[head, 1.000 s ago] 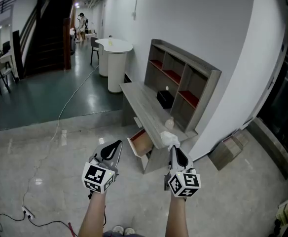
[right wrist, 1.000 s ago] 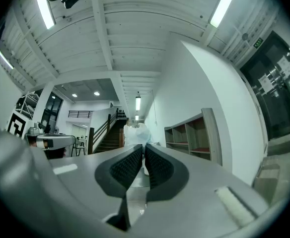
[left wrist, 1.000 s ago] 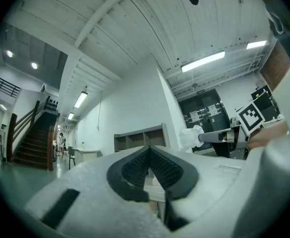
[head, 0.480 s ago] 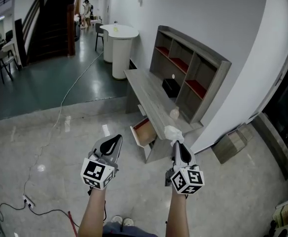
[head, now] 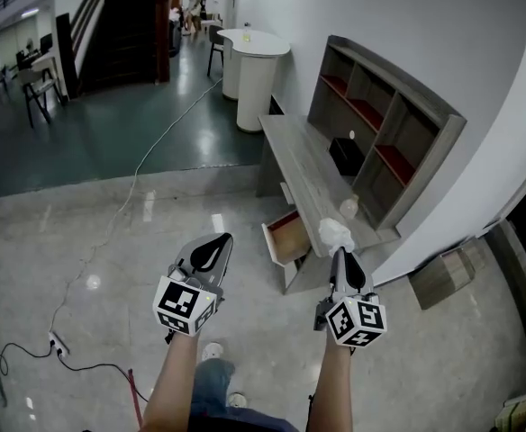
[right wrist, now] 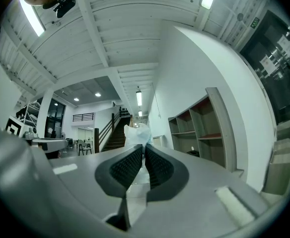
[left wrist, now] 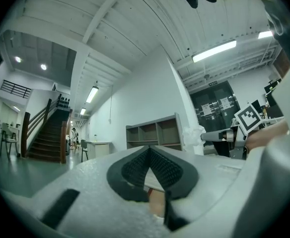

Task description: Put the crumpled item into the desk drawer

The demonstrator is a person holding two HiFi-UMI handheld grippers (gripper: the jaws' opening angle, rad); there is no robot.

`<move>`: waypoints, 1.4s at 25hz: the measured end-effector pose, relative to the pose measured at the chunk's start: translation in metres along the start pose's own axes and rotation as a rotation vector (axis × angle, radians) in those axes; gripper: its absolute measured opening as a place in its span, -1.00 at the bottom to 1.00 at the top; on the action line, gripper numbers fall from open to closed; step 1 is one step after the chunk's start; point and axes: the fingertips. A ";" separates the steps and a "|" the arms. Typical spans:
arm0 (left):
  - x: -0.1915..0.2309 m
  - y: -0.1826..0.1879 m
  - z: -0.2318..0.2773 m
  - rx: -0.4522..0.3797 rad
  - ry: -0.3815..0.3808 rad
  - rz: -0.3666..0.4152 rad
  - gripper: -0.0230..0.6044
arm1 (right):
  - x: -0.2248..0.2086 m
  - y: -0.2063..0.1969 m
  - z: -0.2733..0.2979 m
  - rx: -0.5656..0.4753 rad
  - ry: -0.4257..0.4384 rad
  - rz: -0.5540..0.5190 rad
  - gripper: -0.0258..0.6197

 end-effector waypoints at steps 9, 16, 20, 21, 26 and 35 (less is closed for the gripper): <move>0.093 -0.036 0.085 -0.018 -0.037 -0.008 -0.93 | -0.002 -0.026 0.124 -0.010 -0.033 -0.025 -0.82; 0.205 -0.058 0.165 0.000 -0.078 -0.035 -0.93 | 0.009 -0.042 0.254 0.017 -0.094 -0.029 -0.82; 0.256 -0.066 0.205 0.006 -0.116 -0.050 -0.93 | 0.012 -0.049 0.308 0.025 -0.137 -0.028 -0.82; 0.265 -0.069 0.216 0.010 -0.130 -0.053 -0.93 | 0.010 -0.052 0.319 0.028 -0.152 -0.026 -0.82; 0.289 -0.100 0.272 0.048 -0.225 -0.070 -0.93 | -0.010 -0.076 0.354 0.044 -0.249 -0.002 -0.82; 0.267 -0.196 0.336 0.187 -0.370 -0.163 -0.93 | -0.043 -0.183 0.353 0.207 -0.420 0.082 -0.82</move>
Point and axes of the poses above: the fingertips, and each gripper's own axes: z forward along the fingers, x to its left, y out of its top, and after that the axes turned 8 degrees about -y, right-handed
